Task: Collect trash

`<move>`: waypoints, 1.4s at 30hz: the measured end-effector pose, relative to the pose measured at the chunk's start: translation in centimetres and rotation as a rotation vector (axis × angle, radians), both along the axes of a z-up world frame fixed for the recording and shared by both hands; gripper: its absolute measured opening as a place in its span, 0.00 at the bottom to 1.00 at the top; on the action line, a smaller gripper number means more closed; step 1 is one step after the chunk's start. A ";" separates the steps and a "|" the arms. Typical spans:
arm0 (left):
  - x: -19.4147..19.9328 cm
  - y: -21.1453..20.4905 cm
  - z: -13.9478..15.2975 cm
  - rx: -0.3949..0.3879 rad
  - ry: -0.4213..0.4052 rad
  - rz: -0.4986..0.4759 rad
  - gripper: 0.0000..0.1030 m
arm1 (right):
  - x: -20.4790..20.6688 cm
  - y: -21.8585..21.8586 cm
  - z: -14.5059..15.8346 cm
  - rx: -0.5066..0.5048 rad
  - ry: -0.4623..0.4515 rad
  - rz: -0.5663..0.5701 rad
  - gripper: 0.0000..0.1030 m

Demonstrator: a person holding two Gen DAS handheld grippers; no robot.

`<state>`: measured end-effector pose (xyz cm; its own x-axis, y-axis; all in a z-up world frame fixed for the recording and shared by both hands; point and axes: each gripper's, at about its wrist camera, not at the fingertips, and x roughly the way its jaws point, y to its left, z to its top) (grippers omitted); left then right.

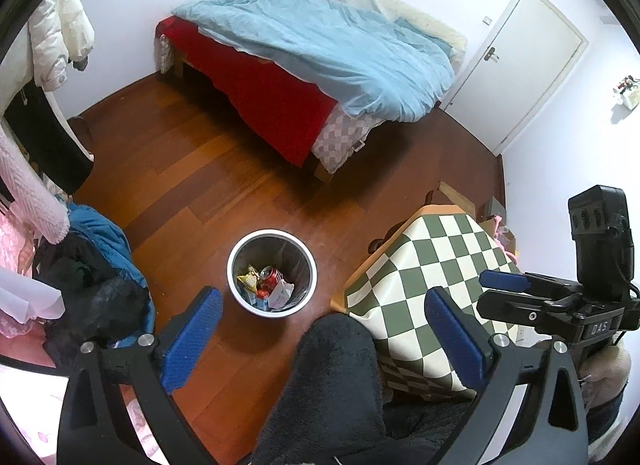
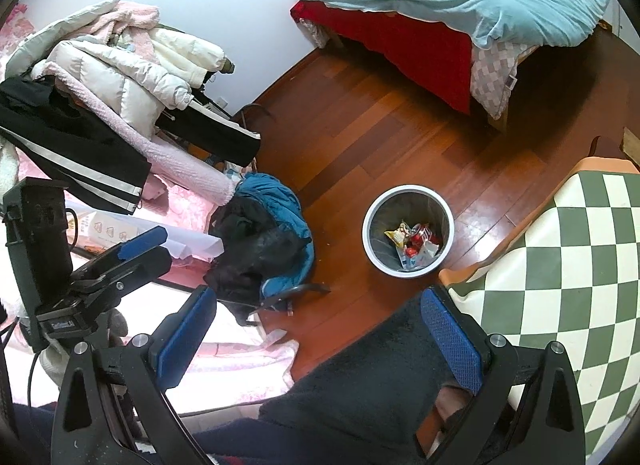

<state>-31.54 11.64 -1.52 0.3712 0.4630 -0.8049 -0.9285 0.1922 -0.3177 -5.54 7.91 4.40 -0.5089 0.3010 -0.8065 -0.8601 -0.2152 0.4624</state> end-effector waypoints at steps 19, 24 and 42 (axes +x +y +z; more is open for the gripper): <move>0.0 0.1 -1.4 -0.039 -0.002 -0.018 1.00 | -1.1 0.0 -1.6 -0.039 -0.028 0.006 1.00; 0.1 0.1 -1.4 -0.038 -0.001 -0.021 1.00 | -1.1 -0.1 -1.7 -0.044 -0.028 0.008 1.00; -0.3 -0.2 -2.3 -0.041 -0.001 -0.023 1.00 | -1.0 -0.3 -2.0 -0.048 -0.032 0.010 1.00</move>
